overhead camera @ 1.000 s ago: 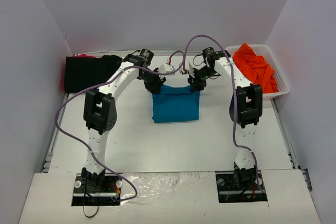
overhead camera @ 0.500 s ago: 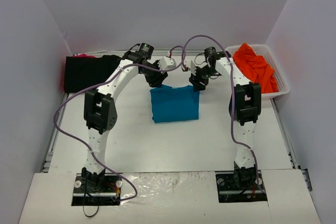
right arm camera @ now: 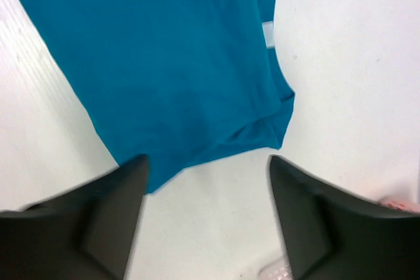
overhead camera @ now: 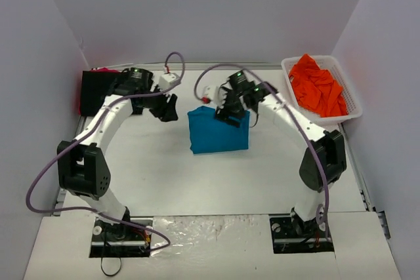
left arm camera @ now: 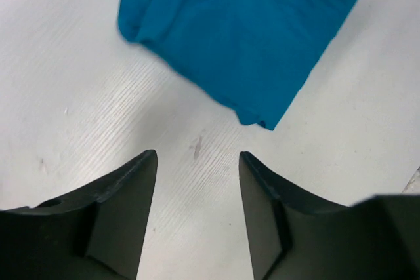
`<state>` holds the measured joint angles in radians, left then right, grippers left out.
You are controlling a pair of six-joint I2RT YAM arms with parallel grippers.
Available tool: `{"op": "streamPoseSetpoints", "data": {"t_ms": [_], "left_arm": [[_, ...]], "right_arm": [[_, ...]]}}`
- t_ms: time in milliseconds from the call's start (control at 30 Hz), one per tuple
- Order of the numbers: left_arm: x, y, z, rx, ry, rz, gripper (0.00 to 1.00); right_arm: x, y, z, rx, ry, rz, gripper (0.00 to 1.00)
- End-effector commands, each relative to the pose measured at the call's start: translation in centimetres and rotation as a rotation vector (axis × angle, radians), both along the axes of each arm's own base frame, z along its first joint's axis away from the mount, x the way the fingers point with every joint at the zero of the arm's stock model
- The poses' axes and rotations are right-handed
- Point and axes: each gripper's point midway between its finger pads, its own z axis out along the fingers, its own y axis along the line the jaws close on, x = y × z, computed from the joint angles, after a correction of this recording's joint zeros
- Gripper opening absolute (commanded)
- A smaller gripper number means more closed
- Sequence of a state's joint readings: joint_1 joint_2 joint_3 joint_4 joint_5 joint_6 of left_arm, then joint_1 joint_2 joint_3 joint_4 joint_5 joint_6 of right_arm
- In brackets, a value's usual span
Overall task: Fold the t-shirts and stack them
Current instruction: Put the neatly folded tshirt into the corner of the board with the left arm
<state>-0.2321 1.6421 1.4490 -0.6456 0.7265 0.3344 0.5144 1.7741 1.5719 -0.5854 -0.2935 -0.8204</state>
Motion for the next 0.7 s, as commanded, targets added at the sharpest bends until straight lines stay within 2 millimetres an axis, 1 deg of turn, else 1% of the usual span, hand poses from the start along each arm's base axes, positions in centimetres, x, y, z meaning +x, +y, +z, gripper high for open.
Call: {"op": "streamPoseSetpoints", "data": {"t_ms": [0,33,67,100,133,167,200,233,267,300,333,367,400,433,467,500,533,567,600,633,667], "left_arm": [[-0.5,1.7,1.8,-0.073,0.055,0.097,0.52],[-1.1,2.4,2.3,-0.065,0.053,0.116,0.55],[-1.4,2.8,2.6,-0.065,0.047,0.127,0.59],[-1.7,3.1,2.8,-0.065,0.033,0.139,0.63],[-1.9,3.5,4.4,-0.076,-0.031,0.162,0.73],[-2.3,4.1,3.4,-0.057,-0.024,0.189,0.76],[-2.6,4.5,3.7,-0.054,-0.046,0.204,0.78],[-3.0,4.9,4.6,-0.053,-0.097,0.214,0.81],[-3.5,5.6,3.6,-0.032,-0.091,0.231,0.84],[-3.8,6.0,3.6,-0.021,-0.111,0.239,0.85],[-4.2,6.6,4.7,-0.017,-0.172,0.250,0.87],[-4.6,7.6,4.0,0.000,-0.175,0.277,0.95],[-4.8,8.1,4.2,0.007,-0.196,0.294,0.99],[-5.2,8.5,5.3,0.005,-0.244,0.314,0.94],[-5.5,8.9,5.4,0.006,-0.252,0.324,0.94],[-5.7,9.4,5.2,0.000,-0.254,0.341,0.94],[-6.0,9.8,5.8,-0.014,-0.275,0.362,0.94],[-5.9,11.2,5.7,-0.022,-0.274,0.412,0.94],[-6.1,11.4,6.2,-0.053,-0.272,0.430,0.94],[-5.9,11.9,6.5,-0.063,-0.275,0.458,0.94],[-5.8,12.4,6.6,-0.071,-0.272,0.486,0.94]], "right_arm": [[-0.6,1.0,-0.3,-0.184,-0.208,-0.200,0.76],[-1.0,1.3,-0.3,-0.203,-0.245,-0.198,0.81],[-1.4,1.6,-0.3,-0.191,-0.252,-0.202,0.90],[-2.0,2.1,-0.6,-0.158,-0.221,-0.193,1.00],[-2.4,2.6,-0.9,-0.131,-0.196,-0.184,1.00],[-3.2,3.4,-1.3,-0.100,-0.162,-0.151,1.00],[-3.5,3.7,-1.8,-0.097,-0.150,-0.143,1.00],[-3.9,4.2,-2.1,-0.096,-0.145,-0.138,1.00],[-4.4,4.9,-2.4,-0.058,-0.109,-0.138,1.00],[-4.6,5.3,-2.5,-0.028,-0.085,-0.137,1.00],[-5.0,5.9,-2.4,0.006,-0.057,-0.130,1.00],[-5.2,6.2,-2.3,0.056,-0.012,-0.130,1.00],[-5.1,6.1,-2.0,0.075,-0.004,-0.140,1.00],[-4.7,5.8,-1.6,0.097,0.004,-0.165,1.00],[-4.7,5.9,-1.1,0.137,0.029,-0.176,1.00],[-6.1,7.1,-0.7,0.240,0.143,-0.162,1.00],[-6.7,7.4,-0.5,0.301,0.217,-0.146,1.00],[-6.9,7.1,-0.7,0.346,0.295,-0.153,1.00],[-8.7,8.3,-0.3,0.417,0.414,-0.090,1.00],[-8.5,8.3,-1.0,0.404,0.429,-0.118,1.00],[-8.9,8.8,-1.2,0.375,0.403,-0.106,1.00]]}}
